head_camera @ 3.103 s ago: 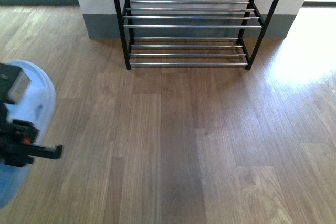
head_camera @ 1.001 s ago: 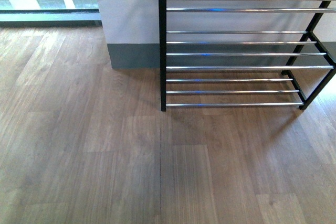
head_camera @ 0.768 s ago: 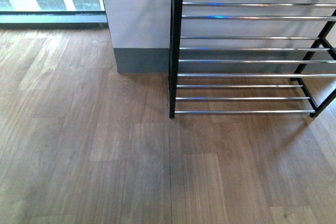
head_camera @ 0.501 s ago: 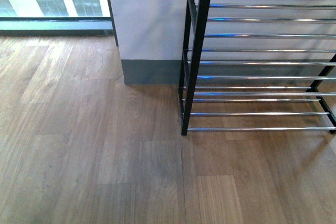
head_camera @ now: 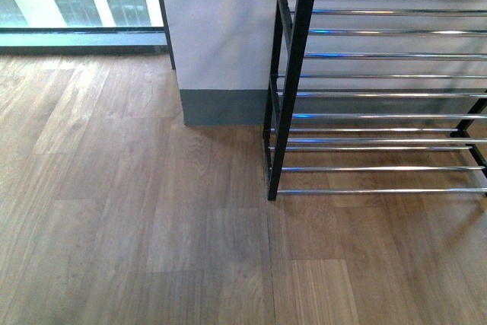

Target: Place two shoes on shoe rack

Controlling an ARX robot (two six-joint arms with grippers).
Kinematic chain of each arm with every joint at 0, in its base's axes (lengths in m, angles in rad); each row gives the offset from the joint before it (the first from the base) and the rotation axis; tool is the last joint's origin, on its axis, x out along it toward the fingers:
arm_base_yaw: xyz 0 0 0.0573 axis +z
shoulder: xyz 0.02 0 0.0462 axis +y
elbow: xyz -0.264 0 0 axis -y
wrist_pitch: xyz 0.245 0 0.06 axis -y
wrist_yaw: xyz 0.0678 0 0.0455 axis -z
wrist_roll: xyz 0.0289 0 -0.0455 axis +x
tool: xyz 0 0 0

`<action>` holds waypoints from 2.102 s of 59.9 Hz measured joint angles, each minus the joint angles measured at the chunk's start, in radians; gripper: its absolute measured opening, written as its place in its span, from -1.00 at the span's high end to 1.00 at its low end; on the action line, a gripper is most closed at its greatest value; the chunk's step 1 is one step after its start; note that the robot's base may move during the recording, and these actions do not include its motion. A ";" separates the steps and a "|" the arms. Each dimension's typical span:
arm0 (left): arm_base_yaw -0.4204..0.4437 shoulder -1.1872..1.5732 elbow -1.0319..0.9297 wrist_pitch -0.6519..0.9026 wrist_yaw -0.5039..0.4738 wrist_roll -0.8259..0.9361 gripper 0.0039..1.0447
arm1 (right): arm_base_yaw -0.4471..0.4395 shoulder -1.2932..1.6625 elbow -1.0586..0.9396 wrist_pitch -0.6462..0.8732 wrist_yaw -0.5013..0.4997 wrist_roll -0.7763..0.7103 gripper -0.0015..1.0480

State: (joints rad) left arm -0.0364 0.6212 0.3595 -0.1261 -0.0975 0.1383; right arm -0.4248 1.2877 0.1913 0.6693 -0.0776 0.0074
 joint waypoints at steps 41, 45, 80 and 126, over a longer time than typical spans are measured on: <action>0.000 0.001 0.000 0.000 0.000 0.000 0.97 | 0.000 0.000 0.000 0.000 0.000 0.000 0.97; 0.000 0.001 0.000 0.000 0.000 0.000 0.97 | 0.000 0.000 0.000 0.000 0.000 0.000 0.97; 0.000 0.000 0.000 0.000 0.000 0.000 0.97 | 0.000 0.000 -0.003 0.000 0.002 0.000 0.97; 0.000 0.000 0.000 0.000 0.000 0.000 0.97 | 0.000 0.000 -0.003 -0.002 0.002 0.000 0.97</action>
State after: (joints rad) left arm -0.0364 0.6212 0.3592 -0.1265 -0.0971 0.1383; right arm -0.4252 1.2877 0.1883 0.6674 -0.0753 0.0078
